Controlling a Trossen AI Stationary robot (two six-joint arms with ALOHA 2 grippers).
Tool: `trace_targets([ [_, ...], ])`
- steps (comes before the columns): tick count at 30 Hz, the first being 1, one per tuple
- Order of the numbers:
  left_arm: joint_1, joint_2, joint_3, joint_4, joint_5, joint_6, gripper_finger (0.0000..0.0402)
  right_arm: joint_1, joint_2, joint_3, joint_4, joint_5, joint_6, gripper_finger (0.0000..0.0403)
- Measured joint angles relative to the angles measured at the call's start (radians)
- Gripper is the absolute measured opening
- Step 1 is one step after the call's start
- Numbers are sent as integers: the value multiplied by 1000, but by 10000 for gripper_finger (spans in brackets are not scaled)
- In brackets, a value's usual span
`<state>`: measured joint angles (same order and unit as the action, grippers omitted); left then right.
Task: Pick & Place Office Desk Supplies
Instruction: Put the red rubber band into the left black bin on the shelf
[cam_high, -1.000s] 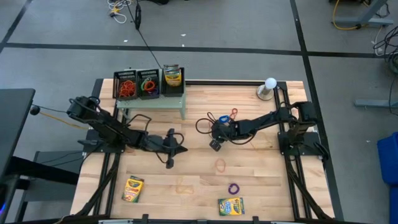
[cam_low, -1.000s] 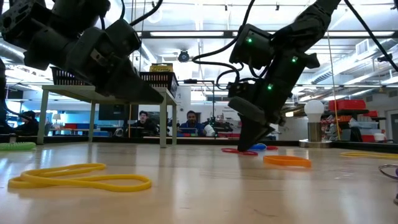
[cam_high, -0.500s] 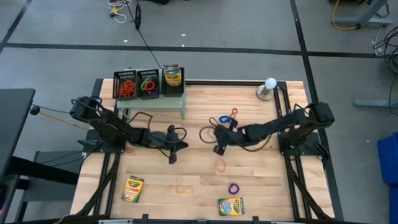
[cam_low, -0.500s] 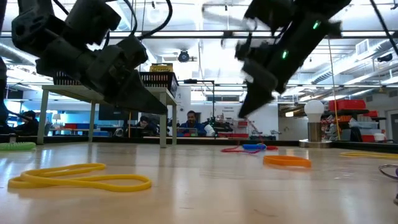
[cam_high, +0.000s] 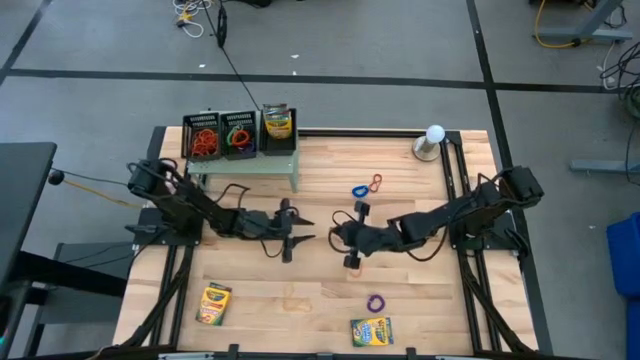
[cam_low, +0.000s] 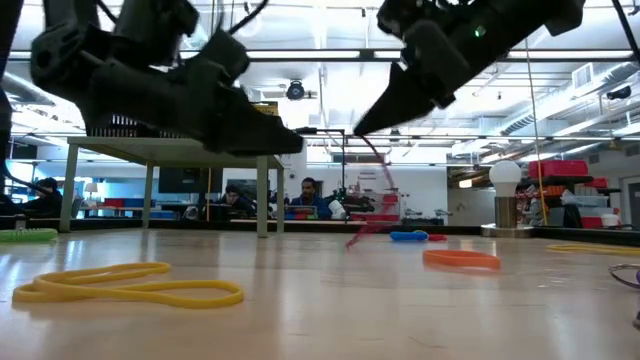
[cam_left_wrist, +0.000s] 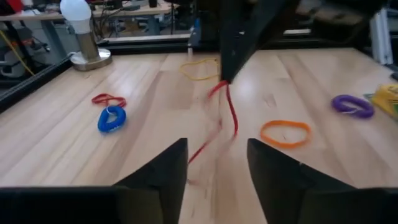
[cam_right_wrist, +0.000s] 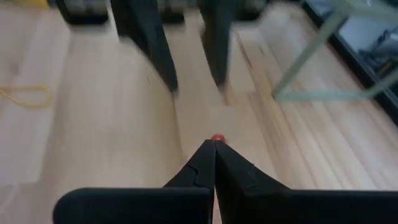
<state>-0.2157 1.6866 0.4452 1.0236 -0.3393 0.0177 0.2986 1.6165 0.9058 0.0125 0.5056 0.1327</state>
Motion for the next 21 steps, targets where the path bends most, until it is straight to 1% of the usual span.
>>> trace_targets([
  [5,-8,125,125,2,-13,80,204,19,0,0,90,-14,-65,5],
  [8,-8,189,205,-7,-9,122,207,20,0,0,113,-35,-78,5],
  [10,-6,216,245,-29,3,144,199,19,0,0,110,-35,-80,5],
  [13,-10,229,281,-83,8,157,165,19,0,0,106,-35,-80,5],
  [16,-11,229,285,-99,-2,163,107,19,0,0,105,-36,-86,5],
  [19,-9,229,285,-101,-25,164,35,19,0,0,107,-36,-92,5],
  [20,-8,228,285,-107,-35,157,18,19,0,0,107,-36,-92,5],
  [21,-8,229,285,-113,-45,151,12,19,0,0,107,-36,-92,5],
])
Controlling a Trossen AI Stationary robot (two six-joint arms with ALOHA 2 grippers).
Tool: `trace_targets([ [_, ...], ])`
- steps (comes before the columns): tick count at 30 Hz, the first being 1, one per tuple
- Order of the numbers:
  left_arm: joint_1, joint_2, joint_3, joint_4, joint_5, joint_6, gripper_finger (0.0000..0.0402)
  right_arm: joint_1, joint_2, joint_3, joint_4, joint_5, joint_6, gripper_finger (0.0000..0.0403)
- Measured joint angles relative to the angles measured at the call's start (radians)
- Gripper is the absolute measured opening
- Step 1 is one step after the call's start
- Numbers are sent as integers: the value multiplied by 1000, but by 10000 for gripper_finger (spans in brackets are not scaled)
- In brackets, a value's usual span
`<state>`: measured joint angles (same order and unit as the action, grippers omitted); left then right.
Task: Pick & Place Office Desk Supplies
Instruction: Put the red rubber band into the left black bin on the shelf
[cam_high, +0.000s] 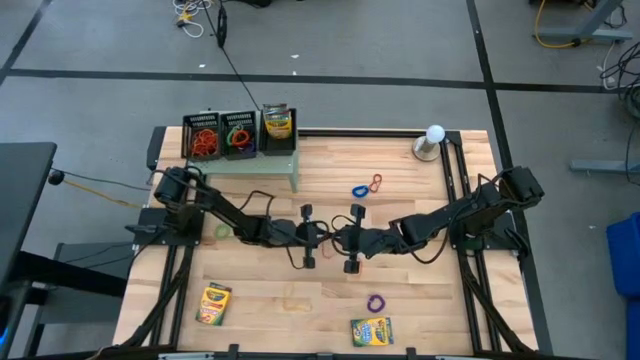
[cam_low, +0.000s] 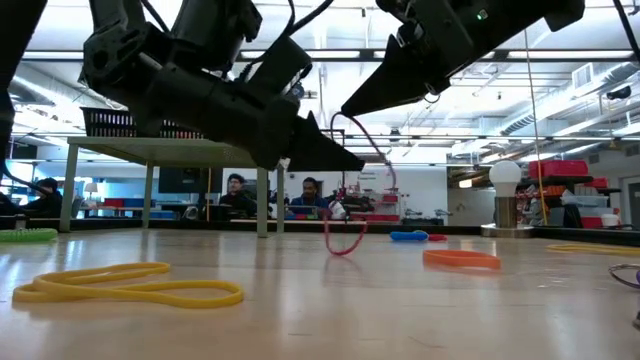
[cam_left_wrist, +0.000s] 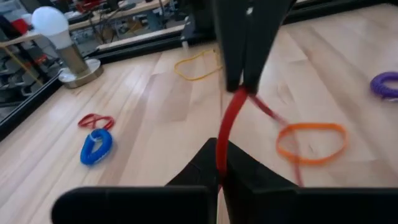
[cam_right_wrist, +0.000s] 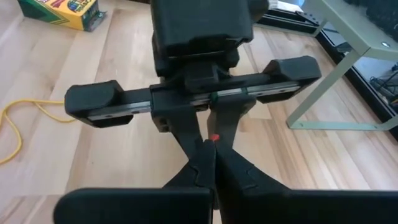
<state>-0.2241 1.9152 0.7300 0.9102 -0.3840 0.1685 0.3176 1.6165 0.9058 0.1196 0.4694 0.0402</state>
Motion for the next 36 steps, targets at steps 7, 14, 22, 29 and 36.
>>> trace_targets([
  [7,-6,-41,0,-109,-104,-27,5,0,0,0,6,10,30,9],
  [14,-36,-223,0,-422,-254,-102,5,0,0,0,2,124,61,78],
  [22,-83,-510,0,-928,-357,-292,5,-18,0,0,-50,159,76,113],
  [29,-124,-735,91,-1347,-540,-424,5,-35,0,0,-51,158,77,77],
  [36,-183,-775,346,-1923,-693,-696,5,-35,0,0,-54,154,87,38],
])
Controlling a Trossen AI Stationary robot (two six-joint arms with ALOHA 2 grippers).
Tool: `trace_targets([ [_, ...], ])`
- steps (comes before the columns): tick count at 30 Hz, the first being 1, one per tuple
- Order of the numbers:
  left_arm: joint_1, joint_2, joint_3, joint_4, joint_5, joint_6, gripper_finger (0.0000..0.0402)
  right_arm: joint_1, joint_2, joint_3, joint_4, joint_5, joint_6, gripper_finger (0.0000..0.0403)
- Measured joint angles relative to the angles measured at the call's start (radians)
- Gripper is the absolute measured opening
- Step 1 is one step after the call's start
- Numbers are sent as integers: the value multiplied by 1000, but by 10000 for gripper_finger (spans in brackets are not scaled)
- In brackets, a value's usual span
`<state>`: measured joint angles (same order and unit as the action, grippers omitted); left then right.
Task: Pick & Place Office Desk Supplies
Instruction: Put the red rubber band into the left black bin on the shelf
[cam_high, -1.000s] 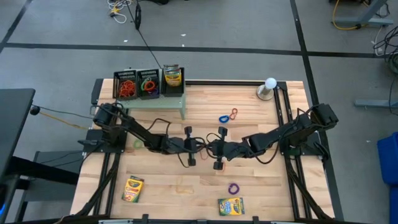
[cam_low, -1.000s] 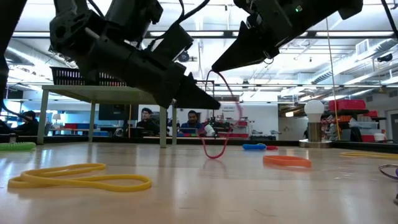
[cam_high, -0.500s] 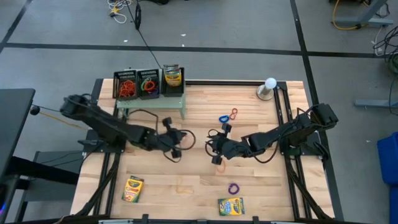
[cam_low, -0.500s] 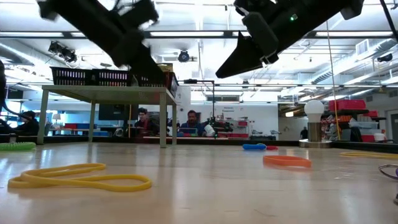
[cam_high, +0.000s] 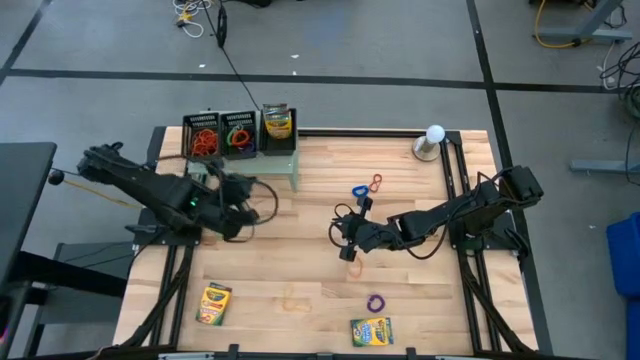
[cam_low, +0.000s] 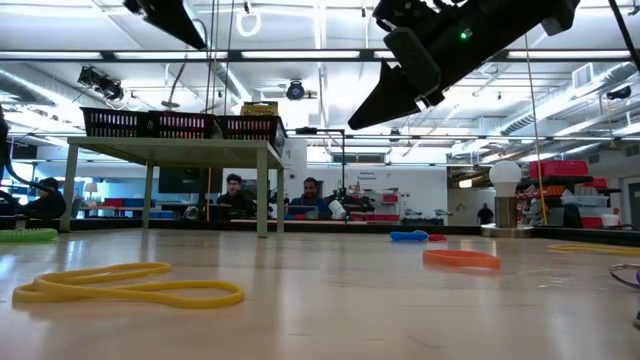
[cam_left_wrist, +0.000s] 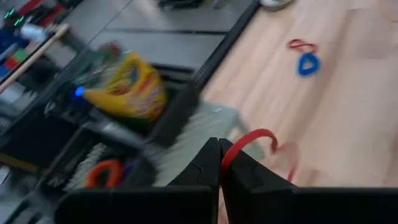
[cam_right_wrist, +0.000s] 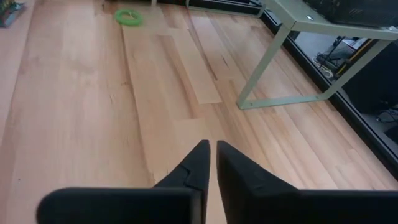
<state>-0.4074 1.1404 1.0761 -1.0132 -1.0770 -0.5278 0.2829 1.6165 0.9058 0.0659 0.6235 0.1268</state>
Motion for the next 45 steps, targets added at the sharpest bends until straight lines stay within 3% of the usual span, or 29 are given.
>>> trace_targets([
  [9,93,-2,192,-565,-22,-383,5,1,0,0,-11,-3,0,16],
  [23,401,-168,187,-559,-186,-320,5,1,0,0,-20,-3,-1,16],
  [30,580,-207,177,-557,-189,-282,5,1,0,0,-18,-8,-1,16],
  [36,674,-207,50,-463,-213,-255,5,1,0,0,-18,-16,-1,16],
  [45,830,-204,-137,-210,-141,-24,5,1,0,0,-18,-29,-3,16],
])
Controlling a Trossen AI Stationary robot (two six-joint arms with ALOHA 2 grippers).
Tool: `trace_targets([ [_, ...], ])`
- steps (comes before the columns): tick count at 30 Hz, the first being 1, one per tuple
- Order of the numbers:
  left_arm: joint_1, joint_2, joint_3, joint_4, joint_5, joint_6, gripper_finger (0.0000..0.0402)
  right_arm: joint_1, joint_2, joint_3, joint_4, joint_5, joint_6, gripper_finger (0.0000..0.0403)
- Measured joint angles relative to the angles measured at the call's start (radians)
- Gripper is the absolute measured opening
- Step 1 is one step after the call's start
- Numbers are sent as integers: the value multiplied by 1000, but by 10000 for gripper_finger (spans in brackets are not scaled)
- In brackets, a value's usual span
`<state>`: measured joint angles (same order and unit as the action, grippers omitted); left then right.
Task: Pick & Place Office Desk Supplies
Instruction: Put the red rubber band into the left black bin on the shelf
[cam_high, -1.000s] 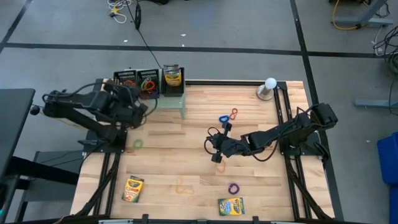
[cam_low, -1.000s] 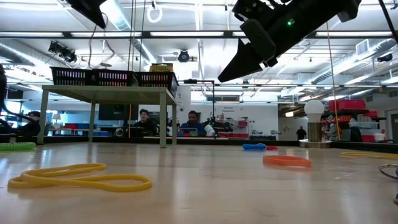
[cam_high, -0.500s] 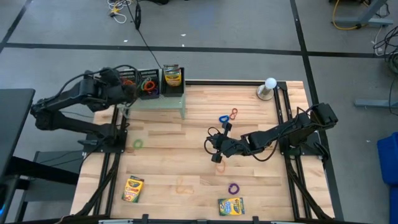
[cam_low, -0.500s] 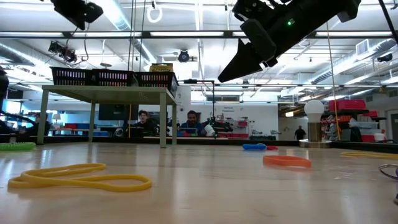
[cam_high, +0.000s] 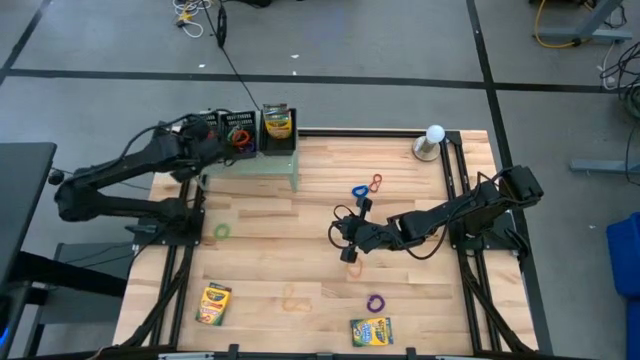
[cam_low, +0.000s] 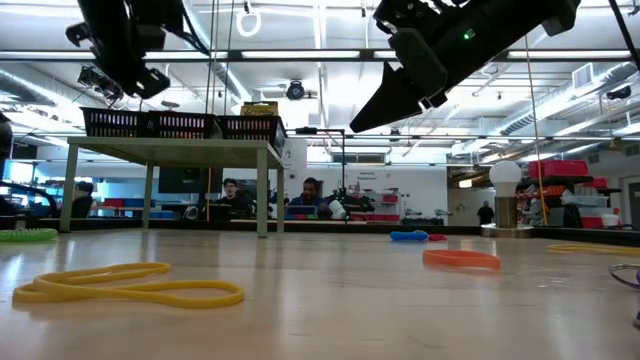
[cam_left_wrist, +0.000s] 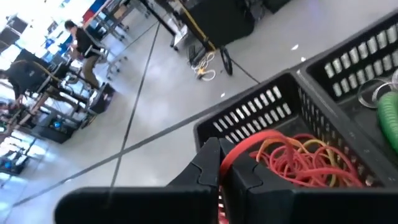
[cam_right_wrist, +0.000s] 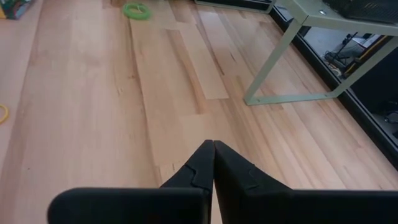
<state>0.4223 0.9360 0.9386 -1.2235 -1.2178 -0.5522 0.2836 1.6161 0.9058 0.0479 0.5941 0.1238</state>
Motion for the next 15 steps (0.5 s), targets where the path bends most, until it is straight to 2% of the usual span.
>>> trace_targets([
  [5,73,0,-44,122,73,117,23,0,0,0,0,0,0,16],
  [12,103,17,-51,163,174,226,89,0,0,0,0,0,1,16],
  [15,103,20,-18,161,262,255,117,0,0,0,0,0,2,16],
])
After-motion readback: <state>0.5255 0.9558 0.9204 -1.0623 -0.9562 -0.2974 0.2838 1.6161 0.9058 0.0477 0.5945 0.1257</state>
